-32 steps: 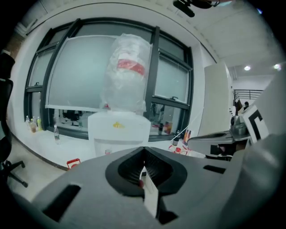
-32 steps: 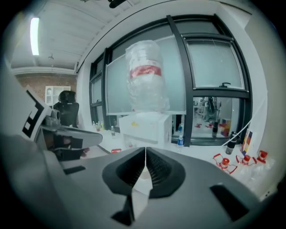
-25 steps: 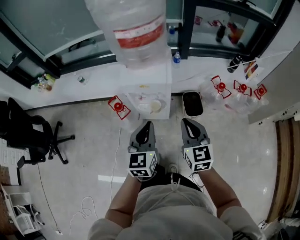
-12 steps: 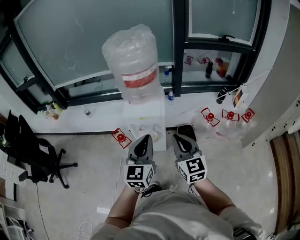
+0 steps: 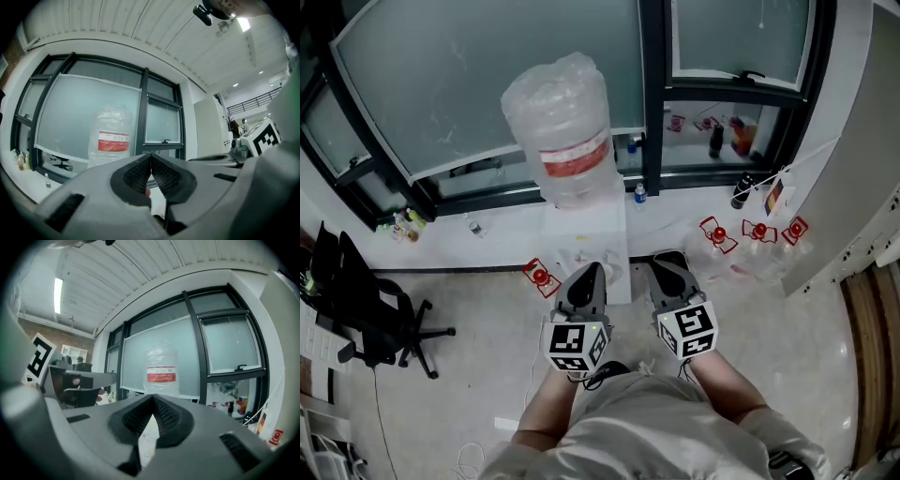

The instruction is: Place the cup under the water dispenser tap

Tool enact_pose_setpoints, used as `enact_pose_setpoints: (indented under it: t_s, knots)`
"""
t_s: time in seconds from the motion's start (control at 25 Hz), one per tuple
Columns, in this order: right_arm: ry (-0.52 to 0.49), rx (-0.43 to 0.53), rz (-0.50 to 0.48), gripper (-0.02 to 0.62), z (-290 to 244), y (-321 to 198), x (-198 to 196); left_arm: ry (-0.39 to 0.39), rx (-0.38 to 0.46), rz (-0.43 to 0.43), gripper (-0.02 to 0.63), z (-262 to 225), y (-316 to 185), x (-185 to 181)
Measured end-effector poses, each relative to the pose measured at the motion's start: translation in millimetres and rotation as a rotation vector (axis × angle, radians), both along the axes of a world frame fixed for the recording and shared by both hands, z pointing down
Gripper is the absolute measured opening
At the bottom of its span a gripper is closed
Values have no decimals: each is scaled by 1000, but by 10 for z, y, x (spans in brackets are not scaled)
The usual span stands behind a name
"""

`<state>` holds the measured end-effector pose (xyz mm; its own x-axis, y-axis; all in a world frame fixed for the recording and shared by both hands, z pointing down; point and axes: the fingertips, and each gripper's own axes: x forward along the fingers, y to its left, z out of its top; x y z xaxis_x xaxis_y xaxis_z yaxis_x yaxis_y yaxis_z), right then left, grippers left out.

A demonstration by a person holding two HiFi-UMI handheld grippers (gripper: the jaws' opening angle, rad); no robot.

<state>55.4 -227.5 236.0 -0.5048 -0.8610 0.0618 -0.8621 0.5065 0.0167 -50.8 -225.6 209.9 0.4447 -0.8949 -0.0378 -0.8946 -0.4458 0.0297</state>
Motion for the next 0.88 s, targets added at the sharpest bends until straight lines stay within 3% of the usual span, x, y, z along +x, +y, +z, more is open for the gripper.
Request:
enact_pose_setpoints:
  t_s: [0.88]
  knots:
    - [-1,-13,-3,28,32,-5,57,15,-49,38,20,124,-61,237]
